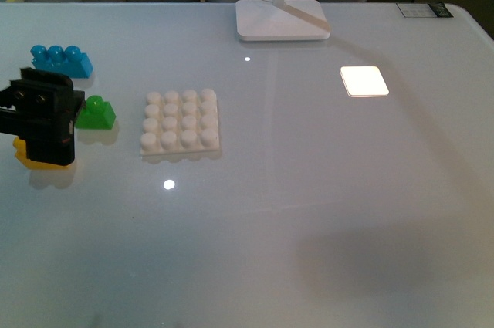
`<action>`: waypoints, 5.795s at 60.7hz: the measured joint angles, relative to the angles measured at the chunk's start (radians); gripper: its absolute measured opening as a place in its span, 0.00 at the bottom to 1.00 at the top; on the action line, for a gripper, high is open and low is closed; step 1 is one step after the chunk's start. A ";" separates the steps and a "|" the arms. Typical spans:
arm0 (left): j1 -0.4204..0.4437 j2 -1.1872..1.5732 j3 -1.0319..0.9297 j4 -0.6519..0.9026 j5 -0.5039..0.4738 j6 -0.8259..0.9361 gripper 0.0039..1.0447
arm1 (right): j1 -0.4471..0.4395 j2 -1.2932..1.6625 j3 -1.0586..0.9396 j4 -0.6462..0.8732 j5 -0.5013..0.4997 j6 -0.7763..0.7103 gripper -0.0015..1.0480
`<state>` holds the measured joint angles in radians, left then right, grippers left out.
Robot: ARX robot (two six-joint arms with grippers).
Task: Insert yellow block into base center
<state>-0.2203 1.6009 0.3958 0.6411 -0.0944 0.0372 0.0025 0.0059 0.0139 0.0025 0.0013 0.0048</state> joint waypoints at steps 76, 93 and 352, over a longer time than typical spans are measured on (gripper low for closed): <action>0.269 0.585 0.328 -0.006 0.034 0.030 0.93 | 0.000 0.000 0.000 0.000 0.000 0.000 0.92; 0.273 0.621 0.369 -0.006 0.035 0.045 0.93 | 0.000 0.000 0.000 0.000 0.000 0.000 0.92; 0.046 0.484 0.336 -0.101 -0.013 -0.179 0.60 | 0.000 0.000 0.000 0.000 0.000 0.000 0.92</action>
<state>-0.1745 2.0850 0.7322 0.5404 -0.1078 -0.1421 0.0025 0.0059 0.0139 0.0025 0.0013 0.0048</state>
